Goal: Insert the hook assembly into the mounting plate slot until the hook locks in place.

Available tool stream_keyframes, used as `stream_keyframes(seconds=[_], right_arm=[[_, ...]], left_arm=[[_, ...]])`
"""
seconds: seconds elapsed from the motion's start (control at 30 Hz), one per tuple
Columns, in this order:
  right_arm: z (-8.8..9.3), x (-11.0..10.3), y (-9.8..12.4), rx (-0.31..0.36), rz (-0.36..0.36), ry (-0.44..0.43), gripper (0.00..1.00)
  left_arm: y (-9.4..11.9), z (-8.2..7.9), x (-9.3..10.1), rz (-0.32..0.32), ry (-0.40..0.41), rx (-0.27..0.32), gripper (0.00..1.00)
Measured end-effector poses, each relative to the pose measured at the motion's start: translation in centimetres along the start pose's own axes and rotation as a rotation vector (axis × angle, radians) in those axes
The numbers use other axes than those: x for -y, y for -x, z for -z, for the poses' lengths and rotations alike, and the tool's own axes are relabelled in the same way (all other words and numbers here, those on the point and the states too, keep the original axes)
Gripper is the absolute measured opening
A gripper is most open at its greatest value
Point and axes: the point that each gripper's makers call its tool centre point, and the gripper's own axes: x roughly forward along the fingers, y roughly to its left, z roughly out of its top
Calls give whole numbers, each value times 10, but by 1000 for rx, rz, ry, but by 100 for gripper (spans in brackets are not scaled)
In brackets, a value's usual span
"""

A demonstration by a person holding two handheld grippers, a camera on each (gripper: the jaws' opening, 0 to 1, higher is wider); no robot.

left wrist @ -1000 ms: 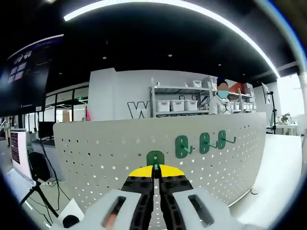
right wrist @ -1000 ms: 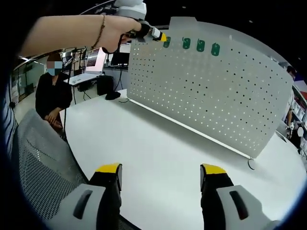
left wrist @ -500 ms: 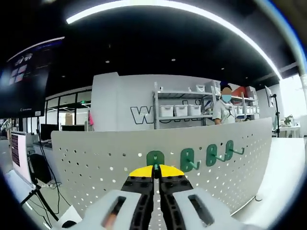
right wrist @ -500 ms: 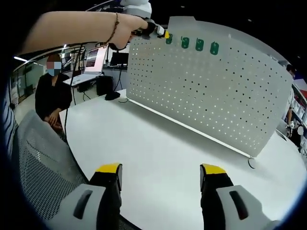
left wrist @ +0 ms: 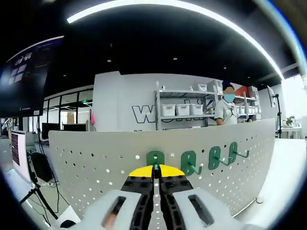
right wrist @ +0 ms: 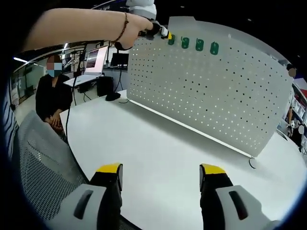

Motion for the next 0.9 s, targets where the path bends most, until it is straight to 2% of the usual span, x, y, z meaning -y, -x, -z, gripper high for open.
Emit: stream_keyframes(seconds=[0.43,0.63,0.9], right_arm=[[-1,0,0,7,-1,-3,61],[-2,1,1,10,2,-1,61],[-1,1,1,9,6,1,61]], left_arm=[[-5,8,-1,-14,52,-48,1],[-3,11,0,-16,50,-65,1],[-1,10,2,-11,43,-61,1]])
